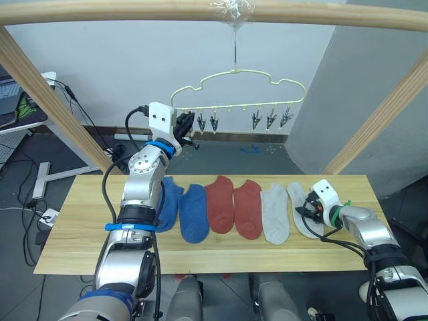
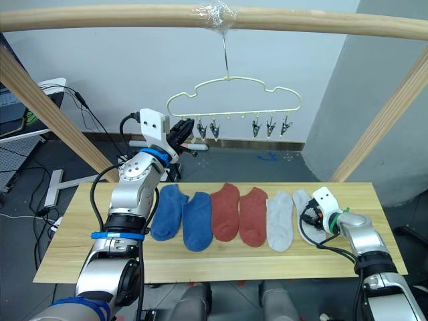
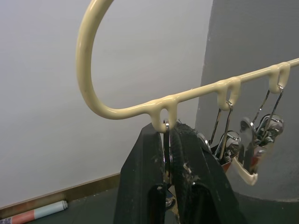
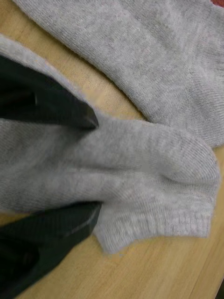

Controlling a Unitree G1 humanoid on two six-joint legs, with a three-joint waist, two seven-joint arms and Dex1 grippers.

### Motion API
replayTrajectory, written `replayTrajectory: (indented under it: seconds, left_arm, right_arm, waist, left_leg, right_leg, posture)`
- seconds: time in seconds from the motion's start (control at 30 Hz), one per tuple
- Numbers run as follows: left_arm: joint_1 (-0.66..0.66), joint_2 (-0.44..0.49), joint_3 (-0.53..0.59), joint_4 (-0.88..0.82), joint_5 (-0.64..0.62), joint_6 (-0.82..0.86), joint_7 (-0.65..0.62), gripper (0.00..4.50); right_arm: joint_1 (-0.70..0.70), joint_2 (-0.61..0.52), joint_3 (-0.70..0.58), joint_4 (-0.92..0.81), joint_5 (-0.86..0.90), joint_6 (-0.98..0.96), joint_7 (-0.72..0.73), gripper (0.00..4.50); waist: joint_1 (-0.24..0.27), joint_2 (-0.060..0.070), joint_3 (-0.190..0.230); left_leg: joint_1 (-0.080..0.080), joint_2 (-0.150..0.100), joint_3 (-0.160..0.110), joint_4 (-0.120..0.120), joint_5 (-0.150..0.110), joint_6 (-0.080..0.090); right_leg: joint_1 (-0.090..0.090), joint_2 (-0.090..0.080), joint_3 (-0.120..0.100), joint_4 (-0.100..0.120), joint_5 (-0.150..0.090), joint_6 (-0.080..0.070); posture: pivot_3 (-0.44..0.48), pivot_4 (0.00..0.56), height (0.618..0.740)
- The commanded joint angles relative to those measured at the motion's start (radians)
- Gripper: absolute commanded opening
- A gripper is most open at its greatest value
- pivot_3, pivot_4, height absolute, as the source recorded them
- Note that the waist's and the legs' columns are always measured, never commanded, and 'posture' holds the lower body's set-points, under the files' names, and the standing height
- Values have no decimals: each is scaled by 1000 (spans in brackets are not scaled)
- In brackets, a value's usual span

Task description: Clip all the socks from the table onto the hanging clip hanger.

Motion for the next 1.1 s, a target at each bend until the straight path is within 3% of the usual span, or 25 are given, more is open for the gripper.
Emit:
replayTrajectory:
  seconds: [0.03, 0.13, 0.33, 0.5, 0.7, 0.9, 1.1]
  left_arm:
    - [-6, 7, 0, -42, -5, -9, -7, 0]
    - [-4, 9, 0, -45, -6, -6, -9, 0]
    - [13, 17, 0, -79, -28, 46, -44, 0]
    - [28, 65, 42, -197, -178, 317, -127, 0]
    - [18, 124, 118, -313, -370, 655, -126, 0]
    - [-26, 135, 195, -313, -488, 847, -74, 0]
    - [-42, 126, 231, -318, -538, 910, -35, 0]
  right_arm:
    - [25, -9, 0, 23, -5, 3, 29, 1089]
    - [34, -19, 5, 8, -17, -25, 43, 13]
    - [81, -69, 41, -108, -64, -152, 75, 13]
    - [132, -97, 65, -464, -54, -159, 131, 13]
    - [75, 69, 102, -722, 37, 105, 66, 13]
    - [-10, 217, 186, -777, 24, 199, -12, 13]
    - [-62, 302, 256, -716, -24, 158, -68, 13]
  waist:
    - [0, 0, 0]
    - [0, 0, 0]
    - [2, 0, 0]
    - [-8, 2, 7]
    - [-8, 2, 8]
    - [4, 1, 10]
    - [7, 2, 11]
  left_leg:
    - [0, 0, 0, 0, 0, 0]
    - [0, 0, 0, 0, 0, 0]
    - [0, 0, 0, 0, 0, 0]
    - [0, 0, 0, 0, 0, 0]
    - [0, 1, -1, 0, 0, 0]
    - [-1, 0, -1, 0, 0, 0]
    - [-1, 1, -2, 0, 0, 0]
  right_leg:
    - [0, 0, 0, 0, 0, 0]
    - [0, 0, 0, 0, 0, 0]
    - [0, 0, 0, 0, 0, 0]
    - [-1, 0, 0, 1, 0, 0]
    - [-1, 1, -1, 1, 0, 0]
    - [-1, 0, -1, 1, 0, 0]
    - [-2, 0, -1, 1, 0, 0]
  posture:
    - [22, 258, 740]
    - [22, 257, 740]
    - [31, 258, 740]
    - [41, 258, 740]
    - [40, 259, 740]
    - [51, 264, 740]
    - [56, 262, 740]
